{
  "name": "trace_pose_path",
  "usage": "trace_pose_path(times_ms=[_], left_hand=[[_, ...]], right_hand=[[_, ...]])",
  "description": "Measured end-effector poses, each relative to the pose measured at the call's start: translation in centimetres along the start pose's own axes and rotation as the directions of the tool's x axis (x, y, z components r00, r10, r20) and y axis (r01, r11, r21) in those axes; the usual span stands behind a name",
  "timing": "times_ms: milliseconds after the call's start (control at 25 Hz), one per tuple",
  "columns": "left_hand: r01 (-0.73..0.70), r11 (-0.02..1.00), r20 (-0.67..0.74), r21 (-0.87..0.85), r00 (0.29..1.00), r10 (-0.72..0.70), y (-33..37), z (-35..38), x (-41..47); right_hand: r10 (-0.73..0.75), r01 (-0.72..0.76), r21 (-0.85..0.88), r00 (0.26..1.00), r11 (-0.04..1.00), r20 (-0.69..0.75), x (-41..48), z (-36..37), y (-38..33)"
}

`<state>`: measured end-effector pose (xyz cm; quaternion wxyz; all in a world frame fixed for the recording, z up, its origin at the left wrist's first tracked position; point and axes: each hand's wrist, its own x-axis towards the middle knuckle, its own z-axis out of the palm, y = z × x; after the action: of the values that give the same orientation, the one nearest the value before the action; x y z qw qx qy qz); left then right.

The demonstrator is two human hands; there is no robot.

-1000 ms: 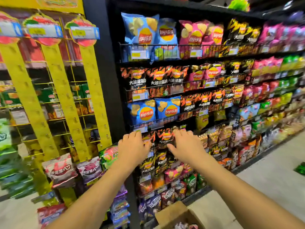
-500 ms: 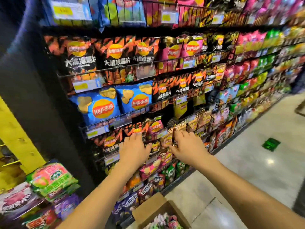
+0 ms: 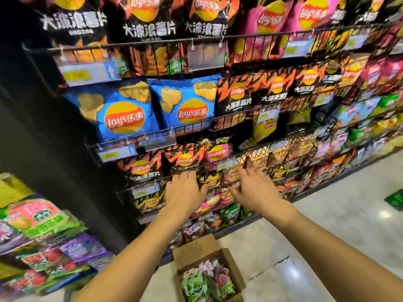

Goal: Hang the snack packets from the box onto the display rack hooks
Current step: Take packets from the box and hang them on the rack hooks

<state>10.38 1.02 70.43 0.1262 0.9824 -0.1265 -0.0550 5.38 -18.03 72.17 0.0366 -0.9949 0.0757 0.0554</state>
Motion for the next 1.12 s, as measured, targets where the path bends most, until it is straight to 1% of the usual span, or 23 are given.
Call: trace_pose_path(times_ms=[120, 240, 320, 400, 480, 600, 720, 880, 960, 1120], left_hand=[[0.088, 0.996, 0.024, -0.015, 0.996, -0.087, 0.2, 2.6, 0.7], [0.202, 0.979, 0.086, -0.024, 0.976, -0.199, 0.4, 6.1, 1.1], [0.269, 0.962, 0.134, -0.046, 0.956, -0.26, 0.1, 8.7, 0.9], [0.305, 0.951, 0.181, -0.039, 0.939, -0.294, -0.2, 11.4, 0.6], [0.356, 0.934, 0.247, -0.04, 0.909, -0.336, -0.8, 14.8, 0.4], [0.424, 0.905, 0.338, -0.032, 0.857, -0.39, -2.5, 20.9, -0.2], [0.458, 0.888, 0.387, -0.044, 0.827, -0.407, -4.7, 26.9, -1.3], [0.508, 0.86, 0.451, -0.038, 0.777, -0.439, -6.7, 34.8, -2.6], [0.523, 0.852, 0.495, -0.021, 0.746, -0.446, -7.5, 38.8, -3.1], [0.551, 0.835, 0.542, -0.004, 0.703, -0.461, -8.8, 47.6, -3.9]], right_hand=[[-0.08, 0.078, 0.029, 0.994, 0.997, 0.076, 2.5, 2.6, 1.0], [-0.171, 0.167, 0.036, 0.977, 0.985, 0.129, 4.2, 5.9, 2.1], [-0.212, 0.211, 0.024, 0.957, 0.977, 0.197, 5.4, 8.3, 2.6], [-0.246, 0.25, 0.012, 0.939, 0.968, 0.239, 6.1, 10.5, 2.9], [-0.272, 0.276, 0.03, 0.914, 0.961, 0.301, 6.8, 13.3, 2.9], [-0.272, 0.273, 0.057, 0.868, 0.96, 0.415, 7.1, 18.9, 2.7], [-0.263, 0.252, 0.086, 0.849, 0.964, 0.459, 6.9, 25.1, 2.8], [-0.231, 0.214, 0.096, 0.796, 0.972, 0.56, 6.2, 33.6, 3.6], [-0.208, 0.185, 0.101, 0.783, 0.978, 0.586, 5.7, 37.8, 4.0], [-0.168, 0.113, 0.126, 0.732, 0.986, 0.66, 4.7, 47.1, 5.4]])
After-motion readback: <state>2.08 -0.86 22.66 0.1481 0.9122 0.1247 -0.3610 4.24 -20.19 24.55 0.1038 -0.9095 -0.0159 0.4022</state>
